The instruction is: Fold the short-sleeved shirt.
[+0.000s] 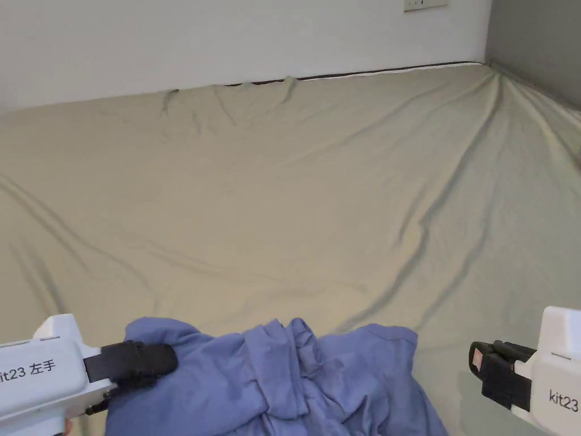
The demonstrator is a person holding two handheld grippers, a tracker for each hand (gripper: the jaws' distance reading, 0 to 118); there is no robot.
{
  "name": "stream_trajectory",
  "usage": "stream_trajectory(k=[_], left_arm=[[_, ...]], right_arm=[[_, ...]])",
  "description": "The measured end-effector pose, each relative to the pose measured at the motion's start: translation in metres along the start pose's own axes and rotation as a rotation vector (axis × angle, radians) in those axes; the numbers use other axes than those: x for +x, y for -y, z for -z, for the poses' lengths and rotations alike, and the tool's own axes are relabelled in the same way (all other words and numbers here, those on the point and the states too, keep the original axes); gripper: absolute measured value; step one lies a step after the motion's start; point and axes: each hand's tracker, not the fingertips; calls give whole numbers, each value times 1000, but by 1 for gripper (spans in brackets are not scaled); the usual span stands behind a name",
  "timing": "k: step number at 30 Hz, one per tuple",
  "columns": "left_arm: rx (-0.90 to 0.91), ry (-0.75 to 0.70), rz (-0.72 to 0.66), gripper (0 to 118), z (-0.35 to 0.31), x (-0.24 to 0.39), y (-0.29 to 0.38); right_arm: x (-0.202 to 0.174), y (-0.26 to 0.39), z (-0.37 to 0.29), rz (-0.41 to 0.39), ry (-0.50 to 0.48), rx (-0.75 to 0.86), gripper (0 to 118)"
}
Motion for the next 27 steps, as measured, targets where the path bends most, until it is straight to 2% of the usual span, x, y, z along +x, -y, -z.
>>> stream_trajectory(k=[2, 4, 9, 11, 15, 18, 20, 24, 27], left_arm=[[67, -99, -17, 14, -16, -2, -3], [81, -155, 50, 14, -28, 2, -4], [45, -226, 139, 14, -30, 20, 4], [50, -238, 162, 14, -27, 29, 5], [55, -165, 286, 14, -22, 74, 7], [50, -111, 385, 14, -6, 116, 18], [16, -61, 445, 14, 17, 138, 28], [-145, 90, 370, 15, 89, 151, 50], [-225, 104, 259, 20, 131, 150, 69]], right_arm=[[-11, -3, 10, -20, 9, -32, 0], [-23, -5, 17, -94, 29, -47, 0], [-34, -9, 22, -100, 23, -50, 0], [-36, -7, 20, -132, 47, -43, 0], [-26, -7, 21, -138, 120, -31, 0], [-23, -7, 20, -188, 212, -26, 0], [-19, -7, 17, -181, 214, -17, 0], [-14, -6, 10, -141, 184, -28, 0], [-9, -4, 4, -116, 176, -31, 0]])
